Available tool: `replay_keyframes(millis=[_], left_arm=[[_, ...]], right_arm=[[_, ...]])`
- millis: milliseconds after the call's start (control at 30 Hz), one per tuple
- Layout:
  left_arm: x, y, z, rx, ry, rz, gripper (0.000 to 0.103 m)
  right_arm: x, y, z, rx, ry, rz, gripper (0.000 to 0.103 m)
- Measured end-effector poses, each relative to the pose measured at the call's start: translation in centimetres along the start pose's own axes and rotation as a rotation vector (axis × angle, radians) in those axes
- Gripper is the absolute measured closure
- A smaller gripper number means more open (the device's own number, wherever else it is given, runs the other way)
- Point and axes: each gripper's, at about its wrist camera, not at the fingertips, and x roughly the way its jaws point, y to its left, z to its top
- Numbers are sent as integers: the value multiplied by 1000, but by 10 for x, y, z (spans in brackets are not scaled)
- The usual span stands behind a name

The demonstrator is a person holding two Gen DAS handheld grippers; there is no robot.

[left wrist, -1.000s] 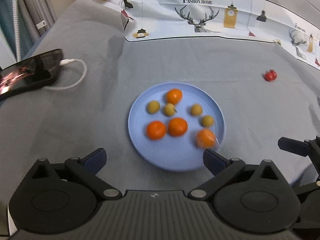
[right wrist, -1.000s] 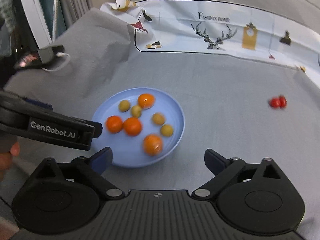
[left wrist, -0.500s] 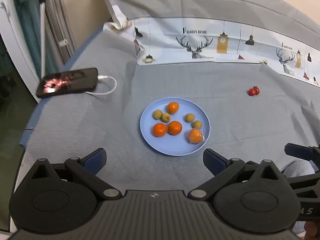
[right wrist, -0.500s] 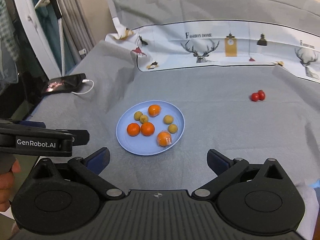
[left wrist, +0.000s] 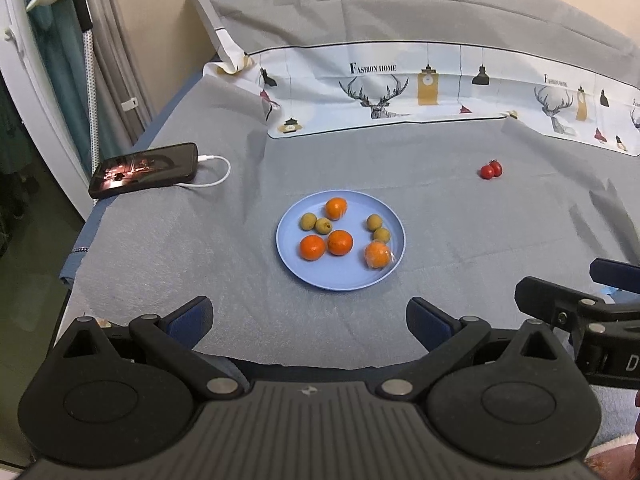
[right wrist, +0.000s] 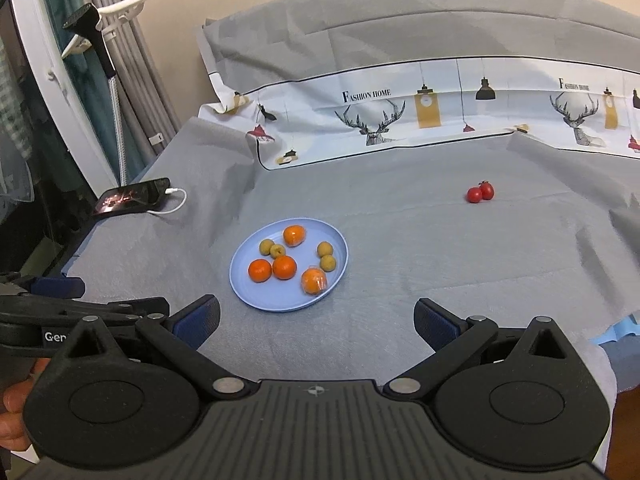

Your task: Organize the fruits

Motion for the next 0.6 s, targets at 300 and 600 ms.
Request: replay_keyframes(millis=[300, 600], left_arm=[[-4, -4, 0, 9, -6, 16, 0], [-4, -6, 3, -6, -8, 55, 0]], right_arm=[[-5, 3, -2, -19, -18, 0, 1], [-2, 2, -1, -30, -7, 14, 1]])
